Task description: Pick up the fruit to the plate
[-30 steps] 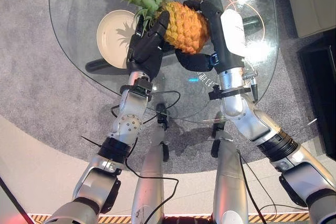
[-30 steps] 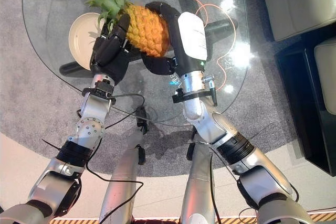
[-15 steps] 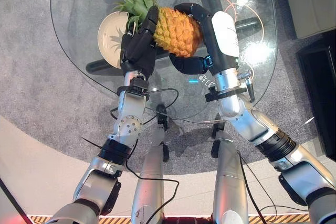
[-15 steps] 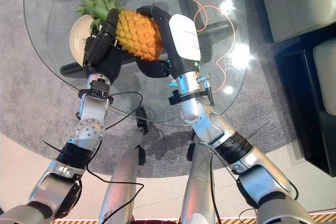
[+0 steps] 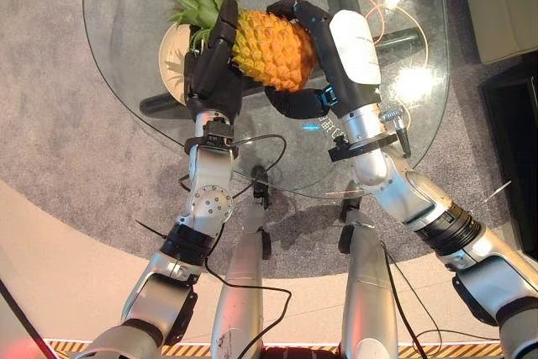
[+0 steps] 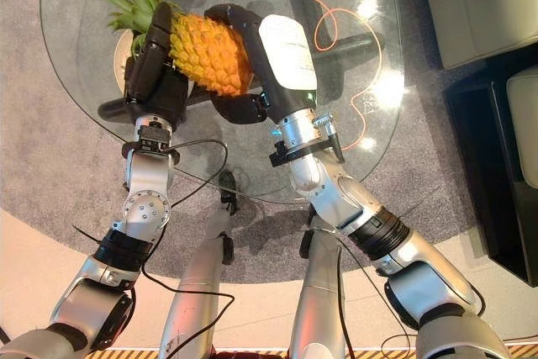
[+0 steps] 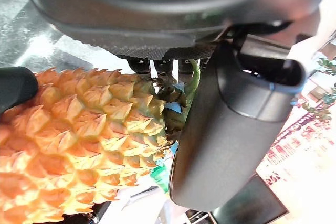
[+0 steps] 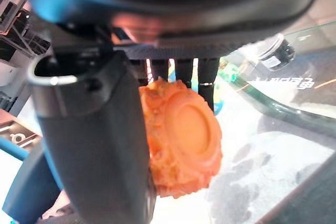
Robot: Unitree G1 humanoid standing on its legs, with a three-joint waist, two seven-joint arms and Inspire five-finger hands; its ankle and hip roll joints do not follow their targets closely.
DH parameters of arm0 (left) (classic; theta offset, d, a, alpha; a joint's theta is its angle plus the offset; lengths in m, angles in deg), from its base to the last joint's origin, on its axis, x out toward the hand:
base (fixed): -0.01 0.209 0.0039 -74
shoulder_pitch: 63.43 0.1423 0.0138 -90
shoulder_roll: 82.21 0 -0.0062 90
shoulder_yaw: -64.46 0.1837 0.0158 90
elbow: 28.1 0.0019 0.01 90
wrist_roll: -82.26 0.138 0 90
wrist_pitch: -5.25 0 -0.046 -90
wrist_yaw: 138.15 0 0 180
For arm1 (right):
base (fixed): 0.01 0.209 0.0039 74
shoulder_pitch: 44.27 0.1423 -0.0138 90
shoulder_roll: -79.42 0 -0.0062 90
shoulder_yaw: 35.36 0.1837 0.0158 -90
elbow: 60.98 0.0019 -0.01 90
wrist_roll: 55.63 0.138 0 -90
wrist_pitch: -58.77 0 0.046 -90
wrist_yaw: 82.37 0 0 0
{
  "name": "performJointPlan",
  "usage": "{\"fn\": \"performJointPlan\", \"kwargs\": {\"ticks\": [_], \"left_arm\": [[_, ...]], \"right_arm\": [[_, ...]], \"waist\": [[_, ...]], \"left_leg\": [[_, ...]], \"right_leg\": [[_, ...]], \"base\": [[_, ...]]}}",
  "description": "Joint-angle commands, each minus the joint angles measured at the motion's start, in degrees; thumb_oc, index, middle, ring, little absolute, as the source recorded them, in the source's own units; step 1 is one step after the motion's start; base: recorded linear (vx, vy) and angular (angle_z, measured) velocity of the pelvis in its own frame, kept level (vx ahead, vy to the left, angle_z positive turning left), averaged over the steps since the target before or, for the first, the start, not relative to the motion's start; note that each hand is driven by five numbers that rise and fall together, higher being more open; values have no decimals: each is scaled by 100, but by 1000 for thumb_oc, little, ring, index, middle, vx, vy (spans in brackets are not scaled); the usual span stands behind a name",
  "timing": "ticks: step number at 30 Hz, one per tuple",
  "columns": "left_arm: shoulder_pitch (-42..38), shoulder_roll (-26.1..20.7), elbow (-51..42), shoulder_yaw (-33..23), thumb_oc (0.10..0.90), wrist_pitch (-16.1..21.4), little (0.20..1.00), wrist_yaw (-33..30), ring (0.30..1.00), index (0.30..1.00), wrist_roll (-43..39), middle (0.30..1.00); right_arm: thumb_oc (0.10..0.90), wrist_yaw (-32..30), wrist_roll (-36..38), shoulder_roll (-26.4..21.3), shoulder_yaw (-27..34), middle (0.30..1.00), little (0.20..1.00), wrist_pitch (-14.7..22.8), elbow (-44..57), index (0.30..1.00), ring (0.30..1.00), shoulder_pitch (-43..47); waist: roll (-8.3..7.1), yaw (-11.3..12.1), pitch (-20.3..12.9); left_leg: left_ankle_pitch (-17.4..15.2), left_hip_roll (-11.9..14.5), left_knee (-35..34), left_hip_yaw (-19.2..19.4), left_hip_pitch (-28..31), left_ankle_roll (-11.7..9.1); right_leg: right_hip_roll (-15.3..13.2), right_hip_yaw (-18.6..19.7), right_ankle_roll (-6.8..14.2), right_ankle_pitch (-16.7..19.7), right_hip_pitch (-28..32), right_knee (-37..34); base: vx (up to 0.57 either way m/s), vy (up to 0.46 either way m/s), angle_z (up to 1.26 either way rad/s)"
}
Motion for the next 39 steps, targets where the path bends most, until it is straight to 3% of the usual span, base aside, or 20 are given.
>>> {"fn": "performJointPlan", "kwargs": {"ticks": [1,15,32,33,34,35,36,39], "left_arm": [[-638,-186,-863,-223,100,782,200,176,300,300,631,300],[-666,-128,-918,-306,100,1219,200,1,300,300,1051,300],[-707,-127,-899,-565,100,1643,200,-896,300,300,2064,300],[-714,-121,-897,-577,100,1648,200,-969,300,300,2137,300],[-718,-125,-876,-581,100,1672,200,-1054,300,300,2224,300],[-717,-126,-851,-591,100,1692,200,-1111,300,300,2292,300],[-715,-121,-839,-603,100,1689,200,-1150,300,300,2342,300],[-737,-165,-812,-666,100,1710,200,-1347,300,300,2490,300]], "right_arm": [[100,-66,-371,-43,-120,300,200,721,1007,300,300,773],[100,-101,-358,18,-89,300,200,717,986,300,300,720],[100,-125,-383,105,26,300,200,619,900,300,300,651],[229,-128,-345,106,34,411,329,607,891,411,411,647],[504,-168,-331,110,41,646,604,578,875,646,646,635],[726,-214,-306,111,52,836,826,561,857,836,836,618],[800,-240,-282,108,61,900,900,558,842,900,900,607],[800,-310,-247,109,115,900,900,524,797,900,900,602]], "waist": [[-117,39,-123],[-145,42,-123],[-147,67,-123],[-150,62,-123],[-153,55,-123],[-157,50,-123],[-158,48,-123],[-156,51,-123]], "left_leg": [[-638,-447,330,113,131,109],[-643,-454,332,90,121,98],[-649,-463,318,62,117,94],[-648,-463,316,62,116,92],[-651,-462,318,64,113,91],[-654,-462,320,66,117,91],[-654,-462,319,67,123,91],[-619,-454,310,75,96,91]], "right_leg": [[223,-481,37,588,559,-1287],[231,-473,32,578,554,-1286],[239,-473,16,544,553,-1284],[242,-467,14,543,550,-1287],[245,-461,13,541,545,-1285],[246,-457,13,540,547,-1284],[246,-455,13,540,553,-1286],[244,-457,8,583,532,-1313]], "base": [[0,0,0],[0,0,0],[0,0,0],[0,0,0],[0,0,0],[0,0,0],[0,0,0],[0,0,0]]}}
